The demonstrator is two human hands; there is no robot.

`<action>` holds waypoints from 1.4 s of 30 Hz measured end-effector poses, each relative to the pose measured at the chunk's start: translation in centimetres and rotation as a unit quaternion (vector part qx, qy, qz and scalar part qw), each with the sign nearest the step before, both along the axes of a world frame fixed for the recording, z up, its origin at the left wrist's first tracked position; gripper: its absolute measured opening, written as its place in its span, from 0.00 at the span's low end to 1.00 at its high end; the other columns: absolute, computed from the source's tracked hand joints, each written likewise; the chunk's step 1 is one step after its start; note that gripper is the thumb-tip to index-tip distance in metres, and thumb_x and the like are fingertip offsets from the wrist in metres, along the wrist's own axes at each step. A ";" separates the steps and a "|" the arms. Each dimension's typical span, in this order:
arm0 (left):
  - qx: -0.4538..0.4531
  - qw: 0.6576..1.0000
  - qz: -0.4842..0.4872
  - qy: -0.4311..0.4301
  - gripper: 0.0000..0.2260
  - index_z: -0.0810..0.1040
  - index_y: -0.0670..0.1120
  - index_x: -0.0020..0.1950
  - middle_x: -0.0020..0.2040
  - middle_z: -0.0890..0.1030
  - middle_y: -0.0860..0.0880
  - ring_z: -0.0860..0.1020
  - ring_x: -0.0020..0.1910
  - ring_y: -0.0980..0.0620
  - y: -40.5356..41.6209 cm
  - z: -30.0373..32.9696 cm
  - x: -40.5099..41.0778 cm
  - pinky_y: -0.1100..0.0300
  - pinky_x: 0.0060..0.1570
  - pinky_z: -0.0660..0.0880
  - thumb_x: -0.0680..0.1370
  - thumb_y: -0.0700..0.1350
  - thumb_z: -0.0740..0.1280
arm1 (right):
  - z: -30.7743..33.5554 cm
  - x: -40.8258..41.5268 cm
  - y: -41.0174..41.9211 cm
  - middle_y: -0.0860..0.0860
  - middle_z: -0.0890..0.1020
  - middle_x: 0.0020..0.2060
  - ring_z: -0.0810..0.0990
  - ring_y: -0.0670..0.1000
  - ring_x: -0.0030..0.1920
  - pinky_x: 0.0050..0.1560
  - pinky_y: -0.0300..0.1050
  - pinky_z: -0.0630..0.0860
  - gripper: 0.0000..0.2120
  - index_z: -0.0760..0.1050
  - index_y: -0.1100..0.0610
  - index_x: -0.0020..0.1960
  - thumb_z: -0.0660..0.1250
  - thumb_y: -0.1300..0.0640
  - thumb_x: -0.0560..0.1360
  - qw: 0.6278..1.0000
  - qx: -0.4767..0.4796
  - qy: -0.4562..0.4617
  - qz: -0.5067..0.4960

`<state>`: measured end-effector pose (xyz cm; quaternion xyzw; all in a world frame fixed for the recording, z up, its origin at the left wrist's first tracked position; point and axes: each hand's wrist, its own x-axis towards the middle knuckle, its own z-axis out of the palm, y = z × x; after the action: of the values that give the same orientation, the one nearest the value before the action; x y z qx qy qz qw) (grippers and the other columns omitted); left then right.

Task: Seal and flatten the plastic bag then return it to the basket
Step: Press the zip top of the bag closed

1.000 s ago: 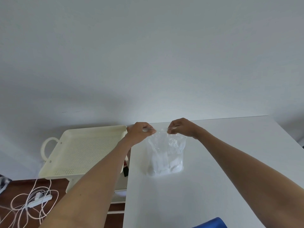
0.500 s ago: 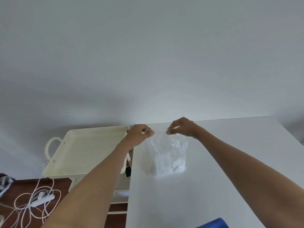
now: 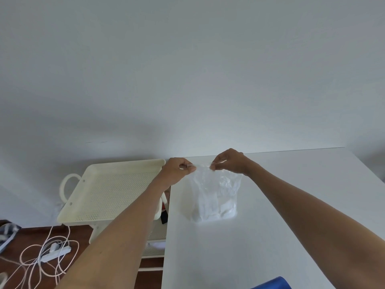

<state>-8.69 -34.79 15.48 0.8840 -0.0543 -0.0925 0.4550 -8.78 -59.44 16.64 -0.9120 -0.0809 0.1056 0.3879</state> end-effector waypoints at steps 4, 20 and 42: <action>0.035 0.999 0.010 -0.024 0.08 0.86 0.45 0.49 0.46 0.85 0.51 0.81 0.49 0.53 -0.1 -0.3 0.1 0.55 0.59 0.73 0.75 0.49 0.76 | 0.1 -0.1 0.1 0.42 0.89 0.47 0.83 0.45 0.58 0.70 0.52 0.61 0.11 0.89 0.47 0.49 0.78 0.42 0.71 1.000 0.015 0.023 0.002; -0.055 0.998 0.008 -0.008 0.07 0.85 0.41 0.49 0.50 0.87 0.45 0.84 0.53 0.48 1.0 -0.5 -0.5 0.56 0.58 0.78 0.75 0.44 0.76 | -0.5 -0.1 1.1 0.47 0.89 0.48 0.84 0.52 0.57 0.73 0.64 0.68 0.08 0.87 0.50 0.48 0.76 0.46 0.74 0.999 0.044 0.030 0.006; -0.043 0.999 0.019 -0.021 0.03 0.83 0.44 0.46 0.45 0.83 0.47 0.77 0.43 0.54 0.2 -1.2 -0.3 0.71 0.43 0.72 0.77 0.43 0.73 | -0.5 -0.2 3.3 0.45 0.89 0.46 0.84 0.48 0.58 0.74 0.63 0.66 0.10 0.88 0.48 0.47 0.78 0.44 0.72 0.996 0.078 0.029 0.018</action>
<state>-8.97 -34.56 14.26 0.8661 -0.0504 -0.0630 0.4934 -8.97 -56.14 16.15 -0.8738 -0.0940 0.1325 0.4583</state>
